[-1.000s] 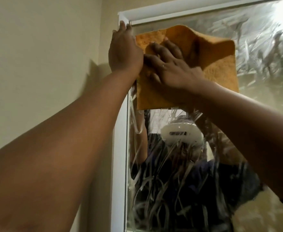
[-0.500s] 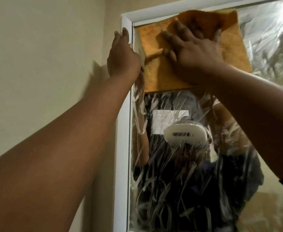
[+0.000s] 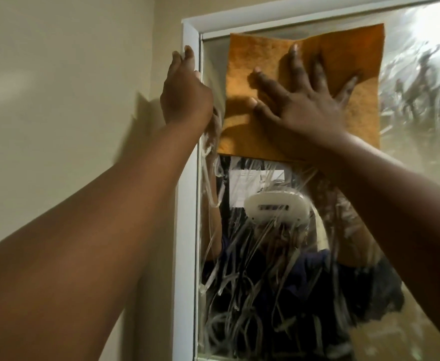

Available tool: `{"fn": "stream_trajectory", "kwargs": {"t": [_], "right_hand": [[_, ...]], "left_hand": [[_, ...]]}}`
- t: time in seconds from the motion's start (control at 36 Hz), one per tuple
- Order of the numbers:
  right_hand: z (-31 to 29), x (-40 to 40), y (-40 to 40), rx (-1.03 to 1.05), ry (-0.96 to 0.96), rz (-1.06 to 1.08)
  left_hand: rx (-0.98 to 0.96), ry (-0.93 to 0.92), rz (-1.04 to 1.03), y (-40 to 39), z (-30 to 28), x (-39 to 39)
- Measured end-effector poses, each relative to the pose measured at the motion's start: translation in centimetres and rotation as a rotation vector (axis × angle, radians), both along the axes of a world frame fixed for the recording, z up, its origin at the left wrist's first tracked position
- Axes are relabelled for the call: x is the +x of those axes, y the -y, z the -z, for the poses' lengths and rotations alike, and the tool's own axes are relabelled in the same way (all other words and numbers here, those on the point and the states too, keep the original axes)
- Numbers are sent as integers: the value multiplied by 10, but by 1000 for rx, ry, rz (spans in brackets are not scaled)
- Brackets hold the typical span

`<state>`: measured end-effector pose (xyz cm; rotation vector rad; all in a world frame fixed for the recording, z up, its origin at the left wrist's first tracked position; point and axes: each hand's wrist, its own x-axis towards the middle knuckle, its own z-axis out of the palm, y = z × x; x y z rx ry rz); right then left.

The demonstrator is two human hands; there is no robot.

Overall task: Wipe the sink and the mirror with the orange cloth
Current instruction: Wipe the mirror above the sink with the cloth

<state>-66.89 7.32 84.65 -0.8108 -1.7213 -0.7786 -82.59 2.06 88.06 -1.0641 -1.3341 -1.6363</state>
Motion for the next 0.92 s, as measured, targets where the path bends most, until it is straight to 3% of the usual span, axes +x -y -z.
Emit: {"fn": "stream_trajectory", "kwargs": {"t": [0.19,0.42,0.56,0.92], "right_hand": [[-20,4,5,-11,31,-161],[-50,-1,-2,34,121,19],[-36,-12,-2,62,74,69],[48,-10,2,58,192,50]], "left_hand": [[6,7,-34,-1,-1,1],[-4,-12,-28,0,0,-1],[-5,-19,-11,0,2,-1],[15,-56,2,-1,9,-6]]}}
